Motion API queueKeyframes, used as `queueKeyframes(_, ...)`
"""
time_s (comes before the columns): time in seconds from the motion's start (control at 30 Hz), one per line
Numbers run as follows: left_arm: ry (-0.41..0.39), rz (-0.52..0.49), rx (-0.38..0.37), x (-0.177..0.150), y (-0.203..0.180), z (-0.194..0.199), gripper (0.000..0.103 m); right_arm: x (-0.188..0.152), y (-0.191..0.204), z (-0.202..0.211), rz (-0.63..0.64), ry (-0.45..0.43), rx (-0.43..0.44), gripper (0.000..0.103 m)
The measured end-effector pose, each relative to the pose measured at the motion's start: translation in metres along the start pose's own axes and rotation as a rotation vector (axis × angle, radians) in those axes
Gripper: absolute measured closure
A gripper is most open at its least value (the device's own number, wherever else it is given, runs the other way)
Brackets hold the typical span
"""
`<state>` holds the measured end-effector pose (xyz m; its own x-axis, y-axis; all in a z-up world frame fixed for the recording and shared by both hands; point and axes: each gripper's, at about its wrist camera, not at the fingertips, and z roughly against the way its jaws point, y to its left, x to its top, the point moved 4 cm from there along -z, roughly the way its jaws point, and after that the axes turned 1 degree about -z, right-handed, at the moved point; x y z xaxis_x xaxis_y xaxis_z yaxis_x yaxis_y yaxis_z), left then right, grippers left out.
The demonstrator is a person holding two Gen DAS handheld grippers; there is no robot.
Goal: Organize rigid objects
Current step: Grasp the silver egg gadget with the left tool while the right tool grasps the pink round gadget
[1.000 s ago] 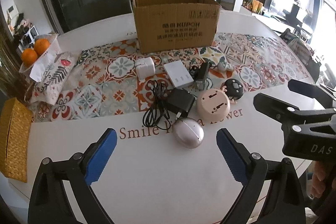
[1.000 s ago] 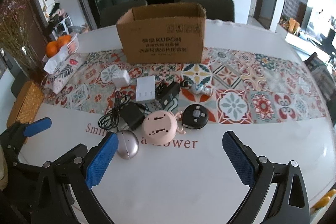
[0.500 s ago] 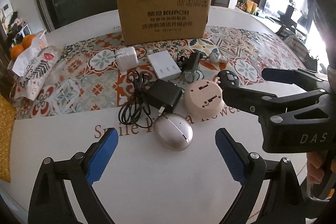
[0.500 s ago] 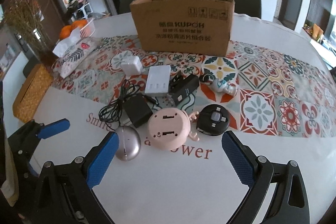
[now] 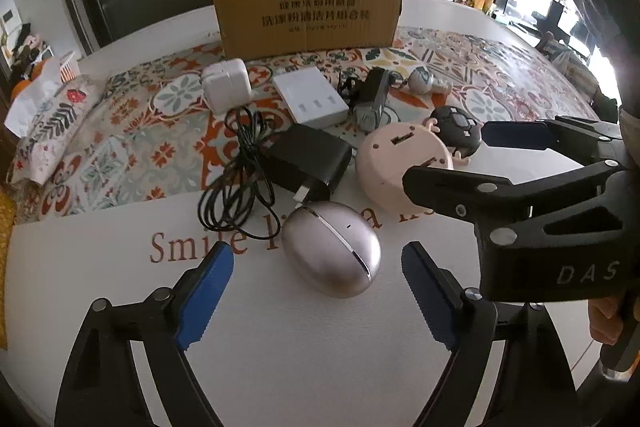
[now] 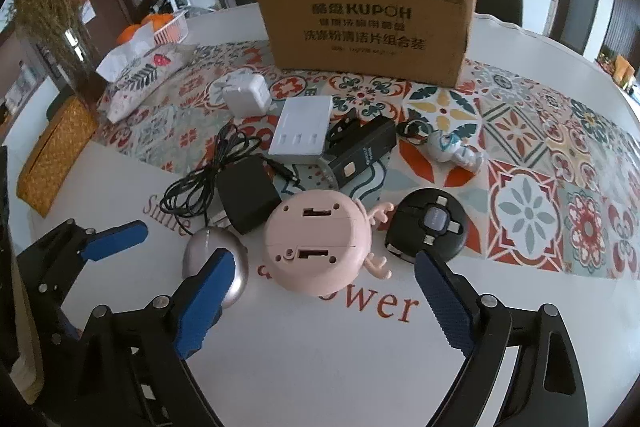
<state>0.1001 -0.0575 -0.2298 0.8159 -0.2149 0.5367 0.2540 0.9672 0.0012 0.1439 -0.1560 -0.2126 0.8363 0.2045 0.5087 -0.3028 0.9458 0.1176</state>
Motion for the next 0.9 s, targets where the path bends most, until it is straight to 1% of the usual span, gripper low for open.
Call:
queueKeyframes(0.13,0.0,-0.002,-0.008,-0.002,-0.003,-0.006,0.018,0.0,0.003,-0.006,0.036,0.003,0.0,0.011)
queueKeyframes(0.23,-0.001,-0.005,-0.013,-0.002,-0.004,-0.011,0.018,0.0,0.006,-0.01,0.048,0.006,0.018,0.011)
queueKeyframes(0.37,-0.009,-0.008,-0.008,-0.001,-0.004,-0.016,0.023,0.001,0.006,-0.016,0.06,0.006,0.018,0.011)
queueKeyframes(0.5,-0.011,-0.004,-0.018,0.0,-0.003,-0.022,0.024,0.002,0.006,-0.024,0.057,0.016,0.032,0.011)
queueKeyframes(0.6,-0.01,-0.008,-0.017,0.0,-0.003,-0.026,0.03,0.003,0.006,-0.029,0.069,0.011,0.021,0.011)
queueKeyframes(0.77,-0.014,-0.006,-0.009,-0.001,-0.002,-0.03,0.031,0.004,0.008,-0.033,0.097,-0.002,0.007,0.011)
queueKeyframes(0.83,-0.015,-0.011,-0.012,-0.001,-0.001,-0.031,0.035,0.004,0.01,-0.035,0.104,0.002,0.009,0.011)
queueKeyframes(0.9,-0.008,-0.015,-0.013,-0.002,0.0,-0.033,0.042,0.003,0.01,-0.04,0.107,0.014,0.008,0.015)
